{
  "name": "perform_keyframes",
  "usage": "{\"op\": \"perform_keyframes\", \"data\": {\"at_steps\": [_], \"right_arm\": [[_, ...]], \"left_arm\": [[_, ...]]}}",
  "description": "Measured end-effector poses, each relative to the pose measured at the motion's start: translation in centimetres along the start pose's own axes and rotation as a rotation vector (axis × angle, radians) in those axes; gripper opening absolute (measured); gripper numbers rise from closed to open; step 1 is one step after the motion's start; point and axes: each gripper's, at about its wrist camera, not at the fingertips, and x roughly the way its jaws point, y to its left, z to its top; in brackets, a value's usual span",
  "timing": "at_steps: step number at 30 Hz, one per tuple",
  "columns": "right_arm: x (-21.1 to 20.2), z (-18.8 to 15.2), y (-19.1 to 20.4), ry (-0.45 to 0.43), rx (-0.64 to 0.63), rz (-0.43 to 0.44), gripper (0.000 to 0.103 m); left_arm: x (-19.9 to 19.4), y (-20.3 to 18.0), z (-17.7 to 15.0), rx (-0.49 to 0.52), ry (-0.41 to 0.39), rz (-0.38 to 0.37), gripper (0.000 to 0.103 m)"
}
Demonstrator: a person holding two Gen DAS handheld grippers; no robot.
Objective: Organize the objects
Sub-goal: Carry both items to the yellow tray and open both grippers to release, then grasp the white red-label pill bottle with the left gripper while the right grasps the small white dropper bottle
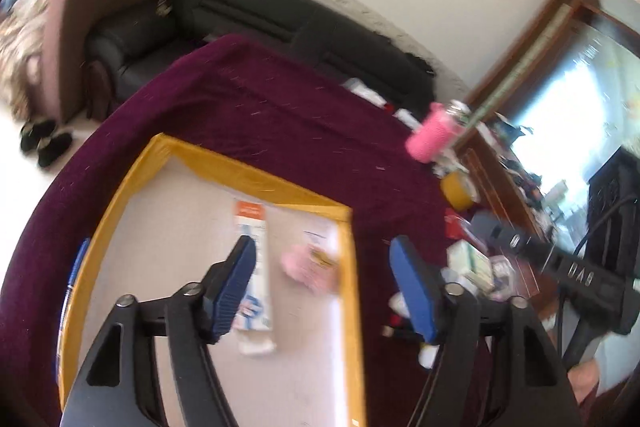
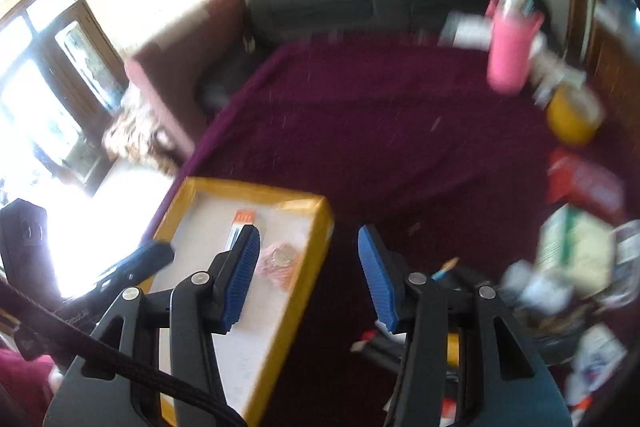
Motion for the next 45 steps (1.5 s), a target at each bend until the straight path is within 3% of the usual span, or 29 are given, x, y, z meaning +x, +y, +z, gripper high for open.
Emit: {"op": "perform_keyframes", "data": {"at_steps": [1,2,5,8,11,15,17,19,24,28,33,34,35,45], "right_arm": [[-2.5,-0.7,-1.5,-0.085,0.015,-0.012,0.099],[-3.6,-1.4,-2.8,-0.116,0.058,-0.009,0.103],[-3.9,-4.4,-8.4,0.034,0.26,-0.009,0.103],[-4.6,-8.0,-12.0,0.055,0.327,-0.076,0.103],[-5.7,-11.0,-14.4,0.065,0.367,-0.083,0.103],[-6.8,-13.3,-16.3,0.048,0.387,-0.099,0.103],[-7.2,-13.4,-16.8,0.036,0.381,-0.102,0.103],[-7.4,-13.8,-17.5,0.026,0.384,-0.097,0.103],[-8.2,-15.1,-19.1,0.008,0.416,-0.068,0.103],[-9.2,-15.8,-20.3,0.0,0.445,-0.07,0.103],[-11.5,-17.1,-22.5,-0.035,0.481,-0.141,0.103],[-11.8,-17.4,-23.0,-0.035,0.49,-0.153,0.103],[-12.0,-17.7,-23.4,-0.033,0.5,-0.164,0.103],[-11.9,-20.8,-25.0,0.077,0.493,-0.285,0.103]], "left_arm": [[-0.3,-1.8,-0.6,0.048,0.002,-0.018,0.075],[-0.4,-3.3,-1.1,0.089,0.01,-0.028,0.077],[1.6,-8.5,-3.3,0.221,0.085,-0.056,0.078],[4.7,-12.6,-6.4,0.317,0.175,-0.069,0.078],[8.3,-15.5,-10.4,0.379,0.264,-0.05,0.077],[10.8,-17.6,-14.1,0.48,0.282,0.02,0.077],[11.1,-18.2,-15.3,0.485,0.323,-0.014,0.074],[10.3,-18.8,-16.1,0.493,0.342,-0.079,0.065],[8.6,-19.8,-16.0,0.54,0.221,0.004,0.066],[9.8,-20.9,-17.1,0.566,0.263,-0.018,0.066],[11.2,-22.4,-19.5,0.624,0.285,-0.009,0.065],[11.6,-22.6,-19.9,0.621,0.292,0.001,0.053],[11.6,-22.7,-20.1,0.617,0.295,0.01,0.052],[6.2,-20.2,-17.4,0.441,0.217,-0.106,0.051]]}}
